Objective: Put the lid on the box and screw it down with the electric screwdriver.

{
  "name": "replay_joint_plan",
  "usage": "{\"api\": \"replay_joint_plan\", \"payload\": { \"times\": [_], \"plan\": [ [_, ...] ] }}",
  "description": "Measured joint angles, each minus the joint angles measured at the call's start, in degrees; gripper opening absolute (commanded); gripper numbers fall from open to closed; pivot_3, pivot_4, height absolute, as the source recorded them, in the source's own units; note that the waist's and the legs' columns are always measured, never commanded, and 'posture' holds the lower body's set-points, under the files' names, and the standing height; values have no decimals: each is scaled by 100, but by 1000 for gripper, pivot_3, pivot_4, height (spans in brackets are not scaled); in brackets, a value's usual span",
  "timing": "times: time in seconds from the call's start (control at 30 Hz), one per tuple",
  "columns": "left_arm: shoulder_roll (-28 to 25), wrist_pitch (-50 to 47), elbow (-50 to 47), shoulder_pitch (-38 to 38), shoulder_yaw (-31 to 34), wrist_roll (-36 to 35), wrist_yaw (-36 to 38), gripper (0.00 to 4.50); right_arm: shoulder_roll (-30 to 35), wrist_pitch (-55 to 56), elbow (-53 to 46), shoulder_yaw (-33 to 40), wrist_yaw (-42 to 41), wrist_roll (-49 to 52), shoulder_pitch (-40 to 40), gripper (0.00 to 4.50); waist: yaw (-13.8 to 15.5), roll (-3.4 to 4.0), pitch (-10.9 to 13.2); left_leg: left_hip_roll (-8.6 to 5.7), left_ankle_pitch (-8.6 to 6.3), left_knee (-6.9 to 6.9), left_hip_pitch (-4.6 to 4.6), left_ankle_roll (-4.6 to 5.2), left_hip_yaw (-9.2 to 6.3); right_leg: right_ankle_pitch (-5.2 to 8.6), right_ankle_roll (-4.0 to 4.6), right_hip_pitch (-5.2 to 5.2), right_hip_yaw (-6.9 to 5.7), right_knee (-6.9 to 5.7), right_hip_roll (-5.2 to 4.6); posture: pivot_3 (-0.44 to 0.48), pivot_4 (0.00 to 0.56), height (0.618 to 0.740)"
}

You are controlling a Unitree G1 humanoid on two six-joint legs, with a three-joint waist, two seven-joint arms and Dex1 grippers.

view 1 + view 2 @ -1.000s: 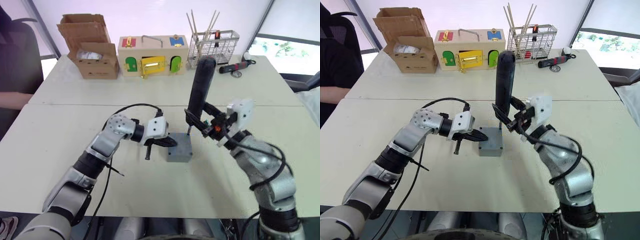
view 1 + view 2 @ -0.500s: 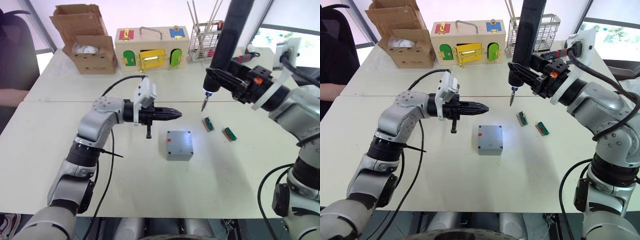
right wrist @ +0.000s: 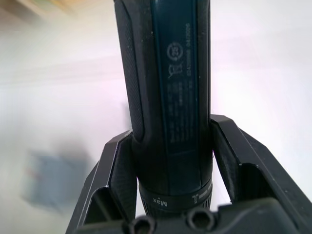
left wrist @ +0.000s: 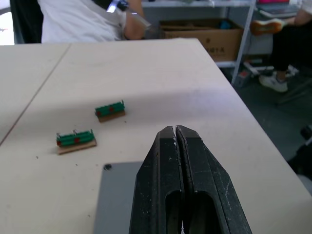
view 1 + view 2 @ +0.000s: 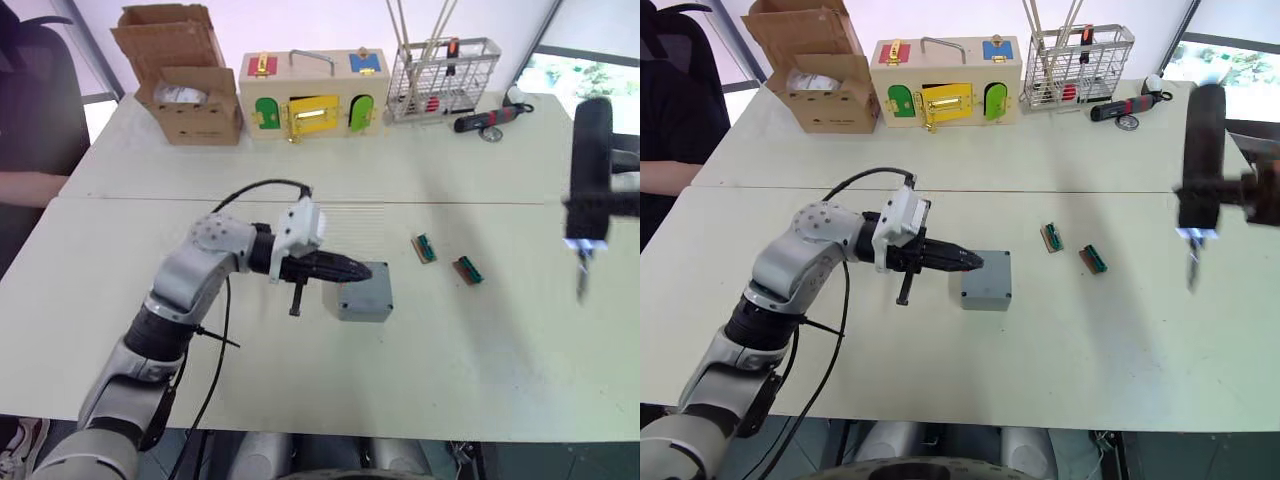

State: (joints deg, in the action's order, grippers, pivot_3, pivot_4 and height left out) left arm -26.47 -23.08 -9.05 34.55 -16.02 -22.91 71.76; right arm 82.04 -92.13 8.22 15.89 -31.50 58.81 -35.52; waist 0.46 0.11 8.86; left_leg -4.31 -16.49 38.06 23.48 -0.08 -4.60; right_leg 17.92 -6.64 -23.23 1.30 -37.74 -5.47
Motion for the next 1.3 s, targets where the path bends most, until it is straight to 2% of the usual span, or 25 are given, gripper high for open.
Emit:
{"api": "replay_joint_plan", "payload": {
  "times": [0.13, 0.33, 0.63, 0.7, 0.73, 0.9, 1.13, 1.3],
  "plan": [
    [69, 148, -27, -70, -178, 150, -87, 0, -82, -2, 525, -906, -353, -398, 30, 1976, -56, 29, 11, -1, -1, 6, -4, 3, 16, -1, -1, -5, 9, -11, -1, 0, 150, 740],
    [8, 105, -283, -281, -179, 181, -268, 0, -522, 237, 1030, -1817, -762, -1144, -2, 1976, -99, 30, 12, -1, 5, 3, -2, -8, 14, 0, -2, -10, 6, -13, -1, 0, 150, 740],
    [-313, 84, -414, -342, -180, 255, -329, 0, -1009, 903, 1382, -2140, -1095, -2025, 27, 1976, -86, 33, 13, -3, 12, 6, -2, -20, 13, 0, -2, -11, 3, -18, 0, 0, 150, 740],
    [-336, 83, -445, -342, -180, 253, -331, 0, -1020, 1114, 1417, -2139, -1103, -2248, 57, 2909, -81, 33, 13, -4, 14, 6, -2, -24, 13, 0, -2, -11, 3, -18, 0, 0, 150, 740],
    [-348, 83, -449, -342, -180, 253, -332, 0, -1022, 1181, 1417, -2138, -1106, -2326, 82, 3032, -81, 33, 13, -4, 14, 6, -2, -24, 13, 0, -2, -11, 3, -18, 0, 0, 150, 740],
    [-416, 74, -448, -345, -179, 252, -332, 0, -1173, 1301, 1128, -2010, -1113, -2532, 281, 4455, -100, 32, 13, -3, 14, 6, -2, -24, 12, 0, -3, -11, 3, -20, 1, 0, 150, 740],
    [-559, 78, -285, -337, -169, 250, -303, 0, -1248, 1341, 565, -1639, -1115, -2589, 630, 4485, -89, 32, 13, -3, 14, 11, -2, -24, 11, -1, -3, -9, 2, -22, 1, 0, 150, 740],
    [-787, -30, -215, -335, 3, 208, -307, 0, -1099, 2302, 340, -1529, -1292, -2938, 358, 4485, -111, 36, 12, -4, 14, 10, -2, -24, 14, 0, -3, -15, 4, -28, 3, 0, 150, 740]
  ]
}}
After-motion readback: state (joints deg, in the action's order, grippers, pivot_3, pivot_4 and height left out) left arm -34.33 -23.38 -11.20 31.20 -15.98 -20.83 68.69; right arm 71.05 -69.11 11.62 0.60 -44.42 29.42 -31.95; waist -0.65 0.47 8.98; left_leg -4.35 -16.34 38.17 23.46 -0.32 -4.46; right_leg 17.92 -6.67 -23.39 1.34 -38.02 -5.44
